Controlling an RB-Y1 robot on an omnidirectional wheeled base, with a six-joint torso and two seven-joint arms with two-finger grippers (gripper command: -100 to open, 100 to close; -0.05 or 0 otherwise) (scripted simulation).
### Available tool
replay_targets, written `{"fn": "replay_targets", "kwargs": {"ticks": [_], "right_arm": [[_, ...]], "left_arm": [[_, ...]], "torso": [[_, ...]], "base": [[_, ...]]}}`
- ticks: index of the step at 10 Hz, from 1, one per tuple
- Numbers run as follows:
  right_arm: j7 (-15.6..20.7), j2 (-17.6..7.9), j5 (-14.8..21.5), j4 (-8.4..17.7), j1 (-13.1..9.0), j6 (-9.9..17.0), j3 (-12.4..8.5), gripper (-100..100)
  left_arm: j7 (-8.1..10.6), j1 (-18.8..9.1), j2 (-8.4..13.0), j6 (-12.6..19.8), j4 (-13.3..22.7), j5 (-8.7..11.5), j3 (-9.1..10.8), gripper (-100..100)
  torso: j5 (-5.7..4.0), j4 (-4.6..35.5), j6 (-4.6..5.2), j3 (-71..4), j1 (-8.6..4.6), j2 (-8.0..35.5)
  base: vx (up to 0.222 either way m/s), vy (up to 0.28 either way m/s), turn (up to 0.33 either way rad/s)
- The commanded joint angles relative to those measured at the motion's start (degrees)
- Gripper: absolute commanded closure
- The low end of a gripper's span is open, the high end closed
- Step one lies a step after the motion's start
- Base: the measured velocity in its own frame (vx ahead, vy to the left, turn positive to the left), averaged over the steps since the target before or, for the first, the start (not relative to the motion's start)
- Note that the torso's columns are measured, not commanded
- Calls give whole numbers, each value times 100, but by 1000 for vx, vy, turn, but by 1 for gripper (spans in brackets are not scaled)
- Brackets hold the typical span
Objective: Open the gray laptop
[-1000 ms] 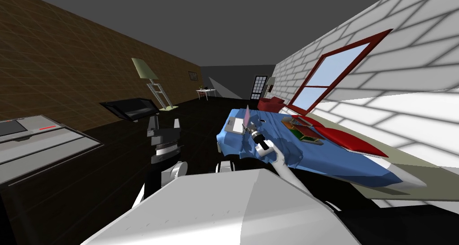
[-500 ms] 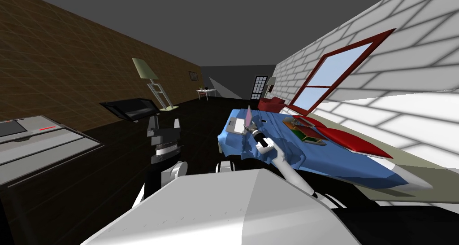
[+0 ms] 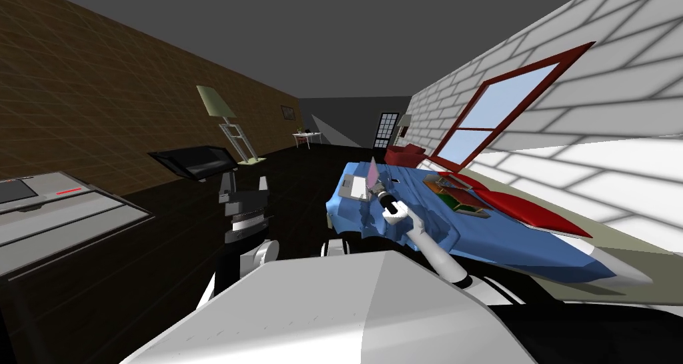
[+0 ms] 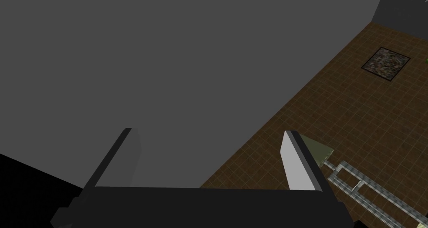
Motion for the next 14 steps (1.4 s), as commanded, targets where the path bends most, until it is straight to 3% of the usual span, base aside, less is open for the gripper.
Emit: {"fn": "replay_targets", "kwargs": {"ticks": [1,4,5,9,11,13,14], "right_arm": [[352,-203,95,154,-154,273,39,-100],[881,-554,277,418,-416,712,106,-100],[930,-554,277,418,-416,712,106,-100],[1486,-925,450,648,-662,1128,172,-100],[1690,-1076,513,721,-750,1278,196,-100],[1631,-1060,472,674,-702,1241,180,-100],[1629,-1058,472,674,-701,1239,180,100]], "left_arm": [[0,0,0,0,0,0,0,0],[0,0,0,0,0,0,0,0],[0,0,0,0,0,0,0,0],[0,0,0,0,0,0,0,0],[0,0,0,0,0,0,0,0],[0,0,0,0,0,0,0,0],[0,0,0,0,0,0,0,0]], "torso": [[3,-1,0,-2,9,-3],[3,-2,0,-4,8,-6],[3,-2,0,-5,10,-8],[3,1,1,0,6,0],[3,-1,-2,-5,5,-7],[0,0,0,0,-2,0],[-1,1,0,1,-5,2]], "base": [[23,46,-1],[34,57,0],[29,49,-1],[19,46,-1],[24,43,1],[5,10,0],[6,-2,-7]]}}
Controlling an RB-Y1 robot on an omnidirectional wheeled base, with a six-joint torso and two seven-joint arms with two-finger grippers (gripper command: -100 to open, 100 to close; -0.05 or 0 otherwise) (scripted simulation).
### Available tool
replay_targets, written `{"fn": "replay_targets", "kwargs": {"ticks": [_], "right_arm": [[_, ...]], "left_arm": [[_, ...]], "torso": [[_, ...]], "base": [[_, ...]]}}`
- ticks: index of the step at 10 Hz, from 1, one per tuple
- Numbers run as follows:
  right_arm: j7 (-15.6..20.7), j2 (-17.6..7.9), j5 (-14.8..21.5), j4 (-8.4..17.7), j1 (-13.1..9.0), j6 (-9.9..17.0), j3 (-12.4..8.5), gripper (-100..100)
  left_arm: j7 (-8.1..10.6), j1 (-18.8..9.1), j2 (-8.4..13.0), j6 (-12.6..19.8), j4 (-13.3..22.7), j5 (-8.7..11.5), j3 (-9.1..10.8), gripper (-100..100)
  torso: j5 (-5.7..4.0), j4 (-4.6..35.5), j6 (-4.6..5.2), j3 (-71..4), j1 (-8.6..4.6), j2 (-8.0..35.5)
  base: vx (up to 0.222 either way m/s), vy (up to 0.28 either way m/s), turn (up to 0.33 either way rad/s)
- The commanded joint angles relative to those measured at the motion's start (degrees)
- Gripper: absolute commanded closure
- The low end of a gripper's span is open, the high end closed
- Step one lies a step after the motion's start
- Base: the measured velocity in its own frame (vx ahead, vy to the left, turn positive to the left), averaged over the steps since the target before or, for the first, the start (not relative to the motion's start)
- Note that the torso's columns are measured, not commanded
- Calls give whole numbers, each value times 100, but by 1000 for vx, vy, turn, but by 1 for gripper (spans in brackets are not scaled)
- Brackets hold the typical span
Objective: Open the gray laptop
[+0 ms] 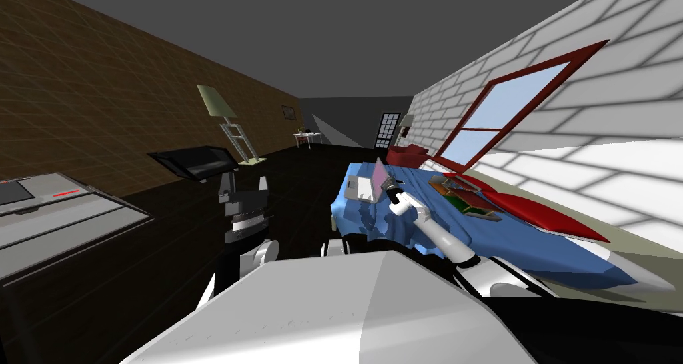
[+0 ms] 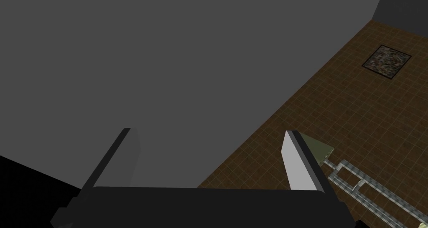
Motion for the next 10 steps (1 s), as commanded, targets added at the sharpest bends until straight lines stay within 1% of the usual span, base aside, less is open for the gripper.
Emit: {"fn": "replay_targets", "kwargs": {"ticks": [1,3,4,5,7,9,10], "right_arm": [[183,-45,234,-26,74,85,71,100],[364,-79,461,-44,165,170,162,100],[455,-96,575,-53,211,212,207,100],[546,-113,688,-63,256,255,252,100],[728,-146,916,-81,348,340,342,100],[910,-180,1143,-100,439,425,432,100],[841,-206,1061,-145,359,351,365,100]], "left_arm": [[0,0,0,0,0,0,0,0],[0,0,-2,0,0,0,-2,0],[0,0,-2,0,0,0,-2,0],[0,0,-2,0,-1,0,-2,0],[0,1,-1,0,-1,0,-1,0],[0,1,-1,0,-1,0,-1,0],[0,1,-1,0,-1,0,-1,0]], "torso": [[-9,-14,-4,-3,1,-6],[-31,-73,-32,-44,36,-76],[-37,-82,-39,-56,28,-94],[-47,-84,-44,-67,-13,-112],[-48,-64,3,-55,-64,-93],[-43,-48,30,-27,-64,-46],[-40,-41,35,-13,-56,-24]], "base": [[63,63,-10],[60,181,-7],[61,164,13],[46,144,46],[77,139,40],[75,136,22],[33,73,14]]}}
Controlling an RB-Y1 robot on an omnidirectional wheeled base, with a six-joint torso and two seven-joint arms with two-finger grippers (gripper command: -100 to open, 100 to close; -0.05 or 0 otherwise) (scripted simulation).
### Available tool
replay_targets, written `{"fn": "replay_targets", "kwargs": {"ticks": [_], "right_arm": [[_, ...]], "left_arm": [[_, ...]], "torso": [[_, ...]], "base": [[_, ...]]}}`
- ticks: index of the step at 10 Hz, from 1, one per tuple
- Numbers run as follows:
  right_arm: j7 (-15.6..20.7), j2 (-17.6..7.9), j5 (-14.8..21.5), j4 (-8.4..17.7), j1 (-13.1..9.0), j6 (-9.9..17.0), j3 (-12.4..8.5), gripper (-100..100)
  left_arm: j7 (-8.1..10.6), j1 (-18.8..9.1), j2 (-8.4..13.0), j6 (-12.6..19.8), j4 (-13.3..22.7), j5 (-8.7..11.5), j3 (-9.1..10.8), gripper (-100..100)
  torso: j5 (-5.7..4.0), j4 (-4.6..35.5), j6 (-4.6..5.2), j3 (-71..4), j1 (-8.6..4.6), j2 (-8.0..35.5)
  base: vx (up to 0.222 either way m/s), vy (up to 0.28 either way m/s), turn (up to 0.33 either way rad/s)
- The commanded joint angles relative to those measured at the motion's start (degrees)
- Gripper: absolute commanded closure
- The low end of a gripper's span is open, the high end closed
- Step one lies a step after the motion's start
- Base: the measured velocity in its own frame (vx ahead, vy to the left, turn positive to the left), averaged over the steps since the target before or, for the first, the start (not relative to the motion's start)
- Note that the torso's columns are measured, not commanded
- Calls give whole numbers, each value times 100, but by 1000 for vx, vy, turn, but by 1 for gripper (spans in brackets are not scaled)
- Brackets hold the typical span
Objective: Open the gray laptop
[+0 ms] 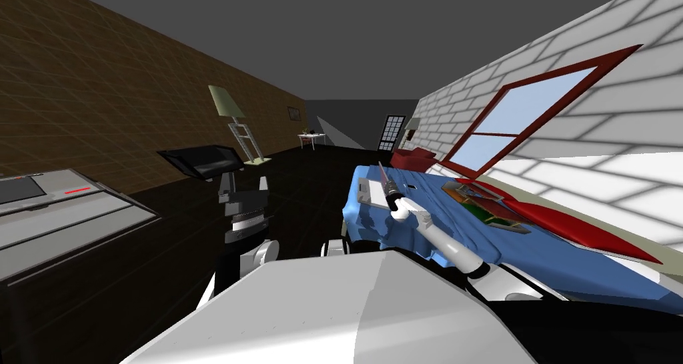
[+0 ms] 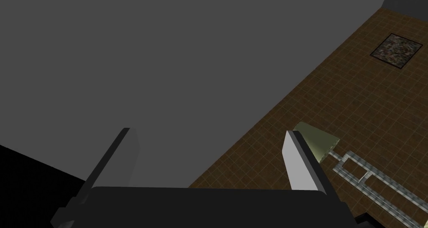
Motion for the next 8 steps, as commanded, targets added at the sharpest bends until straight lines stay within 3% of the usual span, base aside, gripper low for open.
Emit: {"fn": "replay_targets", "kwargs": {"ticks": [1,8], "right_arm": [[20,73,270,129,30,39,73,100],[28,355,1269,670,149,197,329,100]], "left_arm": [[0,0,1,0,0,0,1,0],[0,-1,1,0,0,0,1,0]], "torso": [[14,24,-10,13,-2,24],[40,34,-36,-3,51,-1]], "base": [[23,51,61],[16,45,33]]}}
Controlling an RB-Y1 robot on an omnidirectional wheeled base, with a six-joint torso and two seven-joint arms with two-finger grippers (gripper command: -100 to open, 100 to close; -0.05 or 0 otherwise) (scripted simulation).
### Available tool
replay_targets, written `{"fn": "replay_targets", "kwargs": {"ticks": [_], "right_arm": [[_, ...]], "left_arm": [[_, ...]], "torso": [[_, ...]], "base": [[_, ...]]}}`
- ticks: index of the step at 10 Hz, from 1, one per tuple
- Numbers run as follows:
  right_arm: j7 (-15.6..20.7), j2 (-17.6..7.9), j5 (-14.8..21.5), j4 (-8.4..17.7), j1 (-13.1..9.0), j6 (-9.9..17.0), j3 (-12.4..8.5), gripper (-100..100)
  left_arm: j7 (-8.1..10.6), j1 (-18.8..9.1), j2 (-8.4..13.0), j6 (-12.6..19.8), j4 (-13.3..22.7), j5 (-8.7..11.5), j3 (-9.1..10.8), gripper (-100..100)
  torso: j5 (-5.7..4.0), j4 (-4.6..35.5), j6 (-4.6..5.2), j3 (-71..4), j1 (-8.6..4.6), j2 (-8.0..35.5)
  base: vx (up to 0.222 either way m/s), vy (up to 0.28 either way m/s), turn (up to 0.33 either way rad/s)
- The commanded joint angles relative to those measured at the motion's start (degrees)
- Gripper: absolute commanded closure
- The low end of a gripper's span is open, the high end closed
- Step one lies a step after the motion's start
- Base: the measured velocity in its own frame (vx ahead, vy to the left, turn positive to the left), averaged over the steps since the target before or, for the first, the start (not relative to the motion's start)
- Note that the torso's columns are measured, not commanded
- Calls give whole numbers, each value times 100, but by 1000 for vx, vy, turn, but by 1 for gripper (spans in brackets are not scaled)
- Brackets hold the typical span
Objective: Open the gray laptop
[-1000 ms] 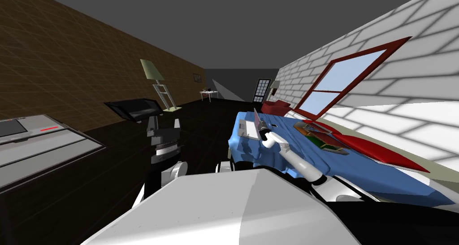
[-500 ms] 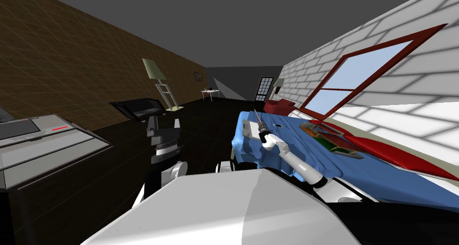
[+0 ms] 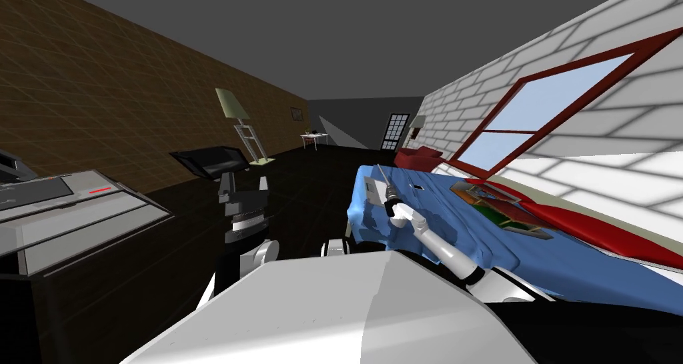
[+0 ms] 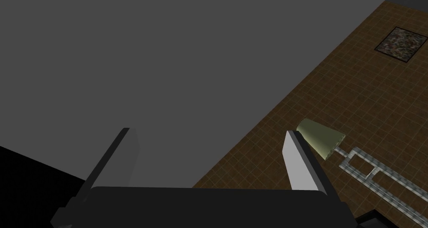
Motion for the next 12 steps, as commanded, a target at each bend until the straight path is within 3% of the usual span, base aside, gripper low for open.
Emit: {"fn": "replay_targets", "kwargs": {"ticks": [1,5,6,7,12], "right_arm": [[7,149,438,316,43,81,135,100],[11,290,1033,586,102,159,263,100],[159,129,661,495,10,165,174,-100],[159,129,650,495,10,165,174,-100],[569,-244,-93,363,-166,252,10,-100]], "left_arm": [[0,0,0,0,0,0,0,0],[0,0,0,0,0,0,0,0],[0,0,0,0,0,0,0,0],[0,-1,0,0,0,0,0,0],[0,-1,0,0,0,0,0,0]], "torso": [[1,1,-3,4,9,5],[8,11,1,14,12,23],[4,9,0,17,12,26],[4,11,2,20,7,34],[5,6,1,12,17,19]], "base": [[29,65,64],[24,47,33],[-21,26,69],[-37,10,31],[-44,15,48]]}}
